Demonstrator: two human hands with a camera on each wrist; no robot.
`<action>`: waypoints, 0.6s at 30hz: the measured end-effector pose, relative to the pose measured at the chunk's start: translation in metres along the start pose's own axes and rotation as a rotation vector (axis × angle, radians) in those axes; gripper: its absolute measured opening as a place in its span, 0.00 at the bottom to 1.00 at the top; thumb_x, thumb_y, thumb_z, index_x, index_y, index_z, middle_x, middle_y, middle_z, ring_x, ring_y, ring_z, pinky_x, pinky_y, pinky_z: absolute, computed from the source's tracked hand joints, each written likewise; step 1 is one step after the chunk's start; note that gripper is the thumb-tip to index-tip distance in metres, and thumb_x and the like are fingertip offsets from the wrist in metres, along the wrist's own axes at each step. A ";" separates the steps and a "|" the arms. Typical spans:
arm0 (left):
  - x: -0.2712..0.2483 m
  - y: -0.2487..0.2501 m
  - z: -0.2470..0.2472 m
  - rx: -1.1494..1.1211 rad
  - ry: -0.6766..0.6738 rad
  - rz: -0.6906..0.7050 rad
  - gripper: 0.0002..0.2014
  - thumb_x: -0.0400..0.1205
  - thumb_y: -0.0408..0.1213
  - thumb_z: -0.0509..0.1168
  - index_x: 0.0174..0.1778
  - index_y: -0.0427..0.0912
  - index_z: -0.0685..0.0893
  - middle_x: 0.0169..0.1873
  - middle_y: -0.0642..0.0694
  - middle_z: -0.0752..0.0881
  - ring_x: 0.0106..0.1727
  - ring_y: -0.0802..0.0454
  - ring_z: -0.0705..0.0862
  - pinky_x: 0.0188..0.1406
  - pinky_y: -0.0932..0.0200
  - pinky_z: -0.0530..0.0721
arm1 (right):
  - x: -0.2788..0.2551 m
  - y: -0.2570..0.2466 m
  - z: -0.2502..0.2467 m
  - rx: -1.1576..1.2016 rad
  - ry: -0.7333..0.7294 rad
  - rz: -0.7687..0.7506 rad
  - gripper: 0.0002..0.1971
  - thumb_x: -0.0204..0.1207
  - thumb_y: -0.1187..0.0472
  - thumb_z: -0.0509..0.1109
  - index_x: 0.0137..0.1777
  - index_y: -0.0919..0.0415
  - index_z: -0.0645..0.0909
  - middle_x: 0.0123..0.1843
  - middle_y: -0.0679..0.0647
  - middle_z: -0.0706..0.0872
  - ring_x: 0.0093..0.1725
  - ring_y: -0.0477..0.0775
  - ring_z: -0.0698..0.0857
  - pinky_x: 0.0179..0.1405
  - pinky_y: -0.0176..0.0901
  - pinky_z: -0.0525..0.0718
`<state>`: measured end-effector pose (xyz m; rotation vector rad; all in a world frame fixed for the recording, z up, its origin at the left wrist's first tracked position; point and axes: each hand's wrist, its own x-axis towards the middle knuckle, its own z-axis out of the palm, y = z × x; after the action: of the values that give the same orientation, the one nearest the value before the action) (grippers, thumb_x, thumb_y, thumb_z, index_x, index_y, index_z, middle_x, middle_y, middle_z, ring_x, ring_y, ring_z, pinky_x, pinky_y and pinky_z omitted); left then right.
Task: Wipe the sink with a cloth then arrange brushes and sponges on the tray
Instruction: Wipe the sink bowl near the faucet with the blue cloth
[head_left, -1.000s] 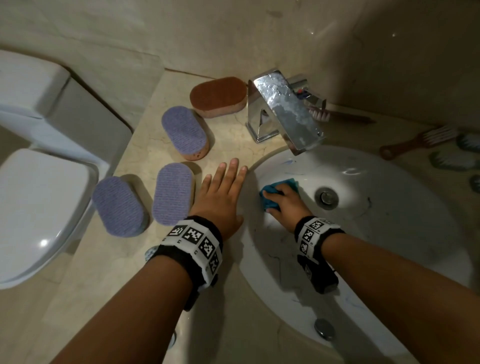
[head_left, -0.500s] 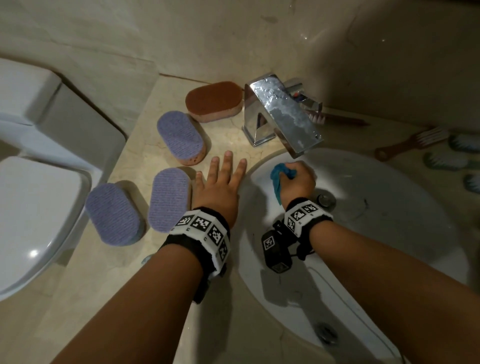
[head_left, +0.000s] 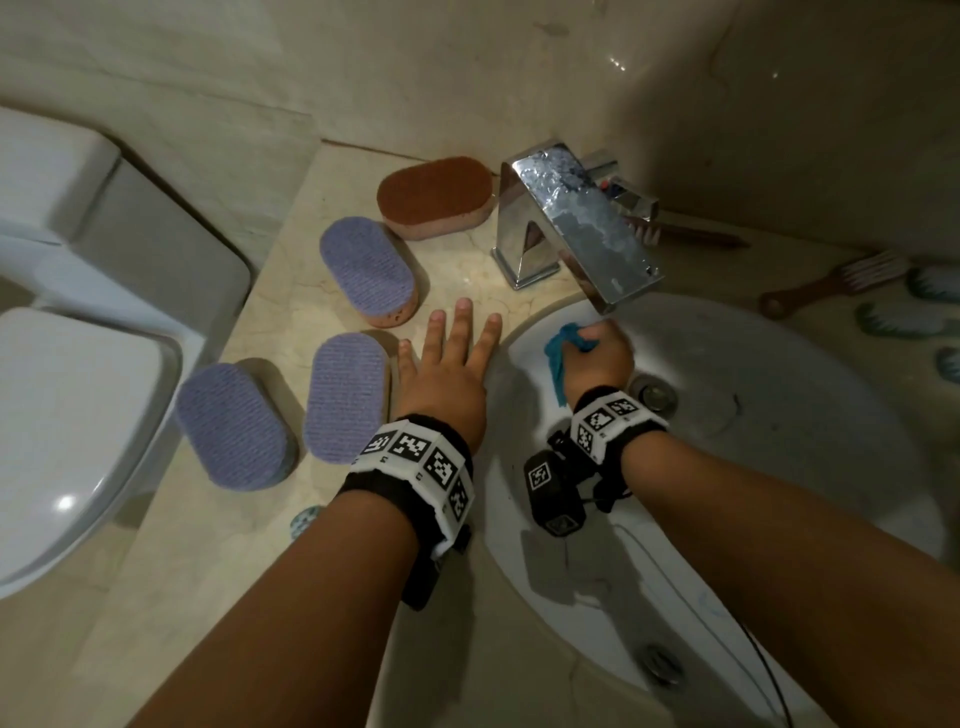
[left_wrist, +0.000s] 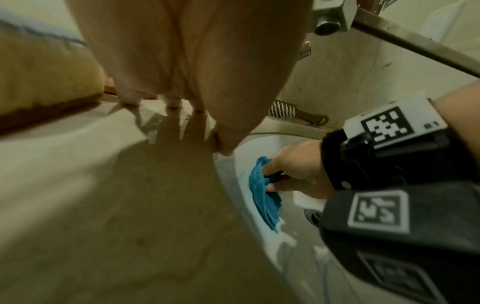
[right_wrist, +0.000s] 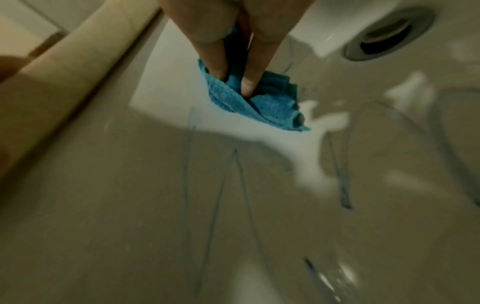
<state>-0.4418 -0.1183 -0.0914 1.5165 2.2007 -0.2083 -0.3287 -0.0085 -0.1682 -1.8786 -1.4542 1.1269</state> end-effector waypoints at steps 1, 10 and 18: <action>0.000 0.000 0.000 0.000 0.002 -0.001 0.39 0.85 0.32 0.53 0.80 0.56 0.30 0.81 0.49 0.29 0.83 0.43 0.33 0.80 0.35 0.42 | -0.004 0.002 0.005 0.024 -0.027 -0.019 0.12 0.71 0.77 0.65 0.34 0.60 0.76 0.47 0.61 0.79 0.48 0.55 0.78 0.53 0.43 0.77; -0.001 0.000 -0.003 0.011 -0.011 0.000 0.40 0.85 0.32 0.54 0.81 0.56 0.31 0.81 0.48 0.29 0.83 0.42 0.33 0.80 0.35 0.42 | 0.010 0.001 -0.017 -0.030 -0.035 -0.077 0.04 0.75 0.70 0.65 0.43 0.61 0.76 0.50 0.61 0.80 0.49 0.53 0.76 0.56 0.47 0.78; 0.000 0.000 -0.001 -0.002 0.003 0.005 0.38 0.86 0.34 0.52 0.81 0.56 0.32 0.82 0.48 0.30 0.83 0.42 0.33 0.80 0.35 0.42 | -0.011 0.004 -0.001 -0.089 -0.167 -0.197 0.07 0.71 0.74 0.70 0.40 0.63 0.77 0.54 0.65 0.82 0.52 0.59 0.82 0.57 0.48 0.84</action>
<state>-0.4426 -0.1180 -0.0905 1.5215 2.1992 -0.2017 -0.3263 -0.0202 -0.1678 -1.6864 -1.7662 1.1633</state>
